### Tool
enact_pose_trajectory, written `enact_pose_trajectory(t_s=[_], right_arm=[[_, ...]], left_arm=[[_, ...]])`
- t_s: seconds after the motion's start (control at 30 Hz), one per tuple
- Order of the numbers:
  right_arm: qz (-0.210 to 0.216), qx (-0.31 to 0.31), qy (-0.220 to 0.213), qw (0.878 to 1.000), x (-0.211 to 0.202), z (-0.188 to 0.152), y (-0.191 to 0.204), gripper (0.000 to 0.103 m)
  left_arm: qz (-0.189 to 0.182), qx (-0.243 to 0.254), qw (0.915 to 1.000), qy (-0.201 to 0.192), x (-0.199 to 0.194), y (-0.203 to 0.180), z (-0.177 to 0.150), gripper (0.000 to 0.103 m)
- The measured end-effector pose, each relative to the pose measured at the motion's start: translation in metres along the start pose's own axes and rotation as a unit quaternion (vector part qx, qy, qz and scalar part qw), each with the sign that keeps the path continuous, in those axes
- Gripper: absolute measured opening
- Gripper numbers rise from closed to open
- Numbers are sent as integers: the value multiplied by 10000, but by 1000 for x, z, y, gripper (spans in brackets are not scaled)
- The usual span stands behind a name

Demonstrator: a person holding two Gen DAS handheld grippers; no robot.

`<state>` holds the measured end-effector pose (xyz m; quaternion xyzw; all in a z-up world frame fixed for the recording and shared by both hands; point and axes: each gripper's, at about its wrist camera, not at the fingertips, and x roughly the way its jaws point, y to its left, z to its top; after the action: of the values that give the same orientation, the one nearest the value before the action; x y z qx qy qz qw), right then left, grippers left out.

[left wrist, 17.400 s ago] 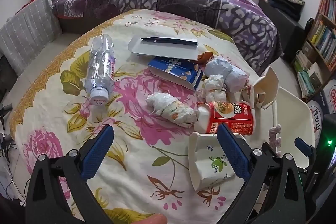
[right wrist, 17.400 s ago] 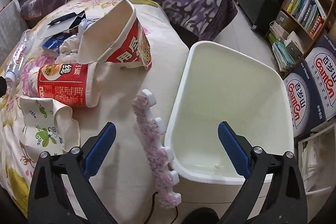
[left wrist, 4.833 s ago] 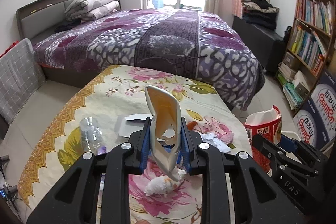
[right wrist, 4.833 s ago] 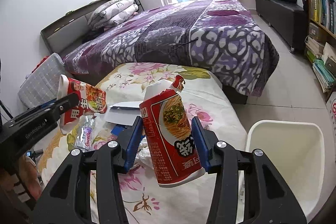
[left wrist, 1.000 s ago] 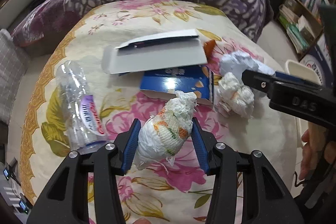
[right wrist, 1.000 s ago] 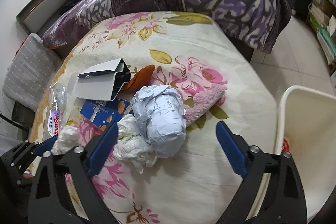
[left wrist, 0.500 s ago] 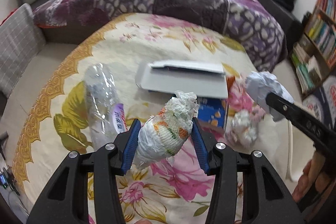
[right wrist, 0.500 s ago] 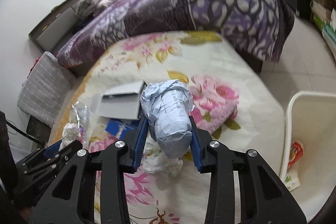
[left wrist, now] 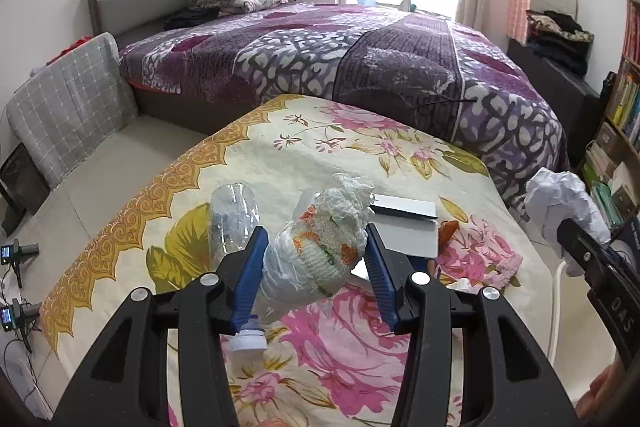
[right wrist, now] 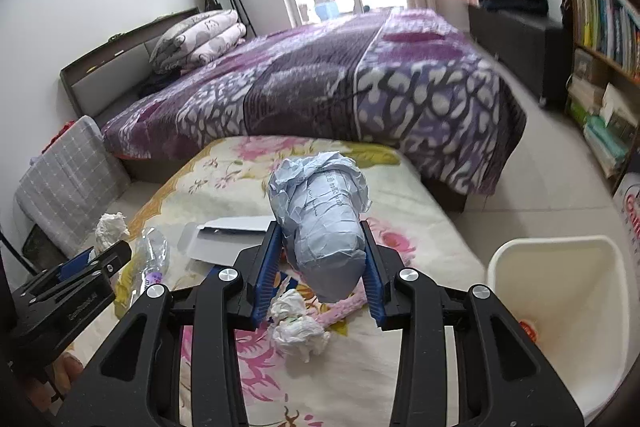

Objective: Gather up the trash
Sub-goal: 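Carry the blue bag to the bin and open the right gripper while the left holds the bundle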

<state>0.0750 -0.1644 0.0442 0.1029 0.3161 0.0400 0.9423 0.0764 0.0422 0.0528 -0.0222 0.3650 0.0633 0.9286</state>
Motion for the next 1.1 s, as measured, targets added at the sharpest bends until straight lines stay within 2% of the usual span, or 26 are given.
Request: enact_pose_trajectory(t_s=[0.37,1.1], right_arm=[[-176,-267,-224,9992,-21,1,-1,36],[-409,125,-278,9987,-54,6,-50,37]], left_arm=[[-122,214,9995,-193,-17,-32,-1,49],[-459,549,9970,-295,-41,-93,-4,49]])
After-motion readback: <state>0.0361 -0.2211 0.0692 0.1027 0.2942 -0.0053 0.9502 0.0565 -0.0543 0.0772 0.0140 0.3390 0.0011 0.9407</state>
